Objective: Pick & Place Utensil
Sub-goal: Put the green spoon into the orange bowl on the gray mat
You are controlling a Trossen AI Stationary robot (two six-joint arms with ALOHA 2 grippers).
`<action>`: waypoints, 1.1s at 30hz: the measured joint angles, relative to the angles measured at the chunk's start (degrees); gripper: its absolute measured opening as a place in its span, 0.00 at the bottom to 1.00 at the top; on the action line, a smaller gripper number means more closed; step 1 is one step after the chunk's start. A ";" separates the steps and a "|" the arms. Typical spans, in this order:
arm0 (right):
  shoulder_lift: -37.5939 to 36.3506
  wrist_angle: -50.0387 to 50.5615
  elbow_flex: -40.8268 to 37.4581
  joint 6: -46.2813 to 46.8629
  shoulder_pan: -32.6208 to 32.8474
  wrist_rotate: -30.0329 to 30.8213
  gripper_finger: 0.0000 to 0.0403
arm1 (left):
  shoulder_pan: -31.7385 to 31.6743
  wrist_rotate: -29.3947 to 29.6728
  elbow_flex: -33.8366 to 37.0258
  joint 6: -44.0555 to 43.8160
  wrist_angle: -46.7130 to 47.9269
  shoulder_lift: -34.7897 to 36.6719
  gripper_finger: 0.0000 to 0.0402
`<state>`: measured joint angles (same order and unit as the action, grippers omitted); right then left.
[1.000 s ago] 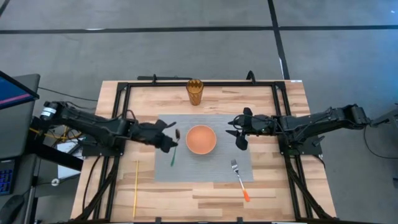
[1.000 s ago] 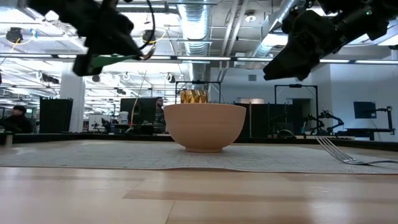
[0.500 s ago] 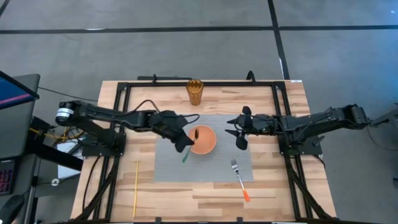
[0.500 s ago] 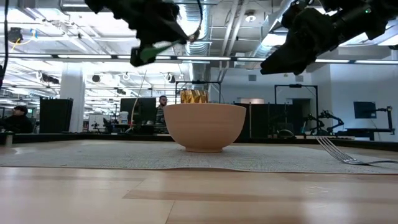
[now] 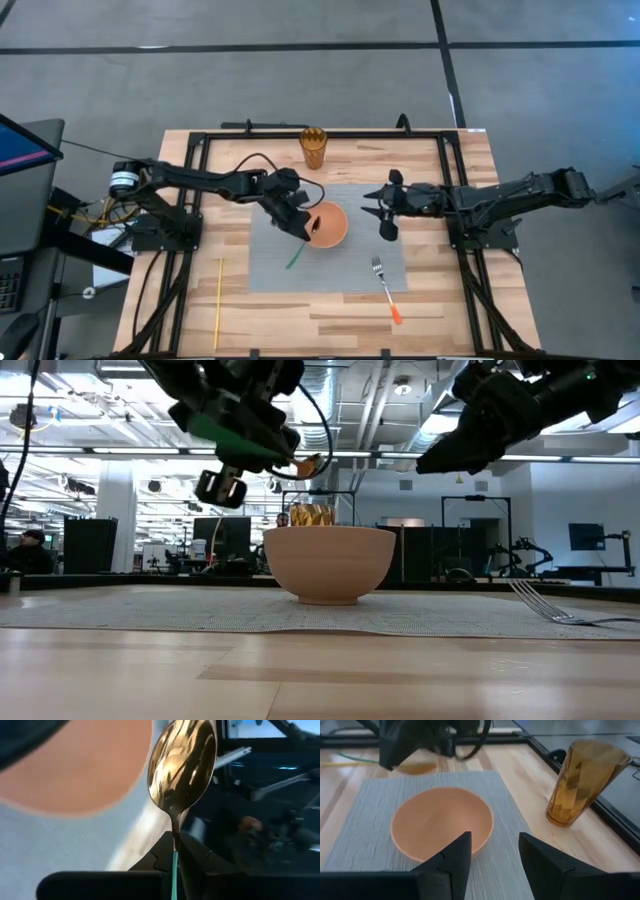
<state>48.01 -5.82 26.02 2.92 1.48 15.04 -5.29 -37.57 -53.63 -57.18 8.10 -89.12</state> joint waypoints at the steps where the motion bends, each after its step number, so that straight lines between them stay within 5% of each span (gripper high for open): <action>1: 0.00 -0.58 0.00 0.02 0.00 -0.01 0.39 | -0.41 -1.48 0.00 -1.63 0.00 -0.04 0.04; 33: 0.00 -2.15 0.00 0.07 0.00 -0.14 0.38 | -8.29 -7.49 0.00 -11.77 -0.75 -8.83 0.05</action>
<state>48.01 -7.98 26.02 2.98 1.48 14.90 -13.58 -45.06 -53.63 -68.95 7.35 -97.95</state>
